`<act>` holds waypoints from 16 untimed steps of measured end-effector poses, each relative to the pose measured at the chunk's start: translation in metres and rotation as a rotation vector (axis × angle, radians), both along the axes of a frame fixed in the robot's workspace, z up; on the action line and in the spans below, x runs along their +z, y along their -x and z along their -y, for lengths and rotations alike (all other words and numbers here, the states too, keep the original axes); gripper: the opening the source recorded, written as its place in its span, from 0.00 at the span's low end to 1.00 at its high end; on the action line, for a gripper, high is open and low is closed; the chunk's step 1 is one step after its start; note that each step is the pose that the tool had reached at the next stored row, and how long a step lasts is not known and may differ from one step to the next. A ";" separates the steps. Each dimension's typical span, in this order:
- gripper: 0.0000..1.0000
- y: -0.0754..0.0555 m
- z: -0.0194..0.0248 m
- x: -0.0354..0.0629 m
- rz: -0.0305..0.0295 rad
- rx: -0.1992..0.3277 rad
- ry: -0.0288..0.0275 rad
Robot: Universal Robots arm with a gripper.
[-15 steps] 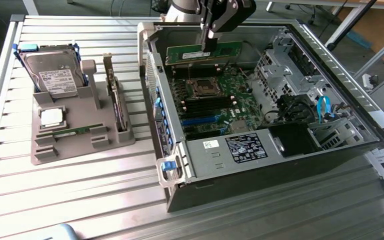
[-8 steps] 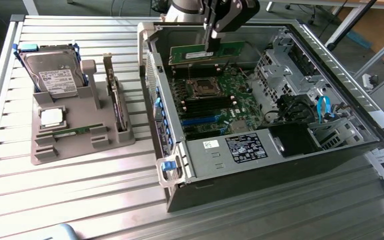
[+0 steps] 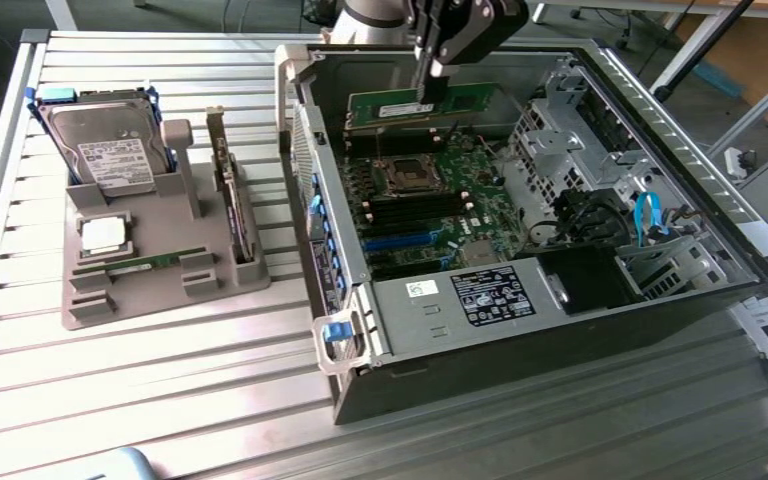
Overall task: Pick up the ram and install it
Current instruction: 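Pick up the ram and move it above insertion slot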
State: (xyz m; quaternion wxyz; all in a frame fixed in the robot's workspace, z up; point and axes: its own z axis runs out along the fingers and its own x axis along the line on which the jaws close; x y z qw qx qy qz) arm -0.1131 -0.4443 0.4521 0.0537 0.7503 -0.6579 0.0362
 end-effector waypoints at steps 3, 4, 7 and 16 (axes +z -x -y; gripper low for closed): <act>0.13 -0.003 0.0000 0.0000 0.0000 0.000 0.0003; 0.13 -0.003 0.0000 0.0000 0.0000 0.000 0.0004; 0.13 -0.006 0.0000 0.0000 0.0000 0.000 0.0006; 0.13 -0.012 0.0000 0.0000 0.0001 0.000 0.0013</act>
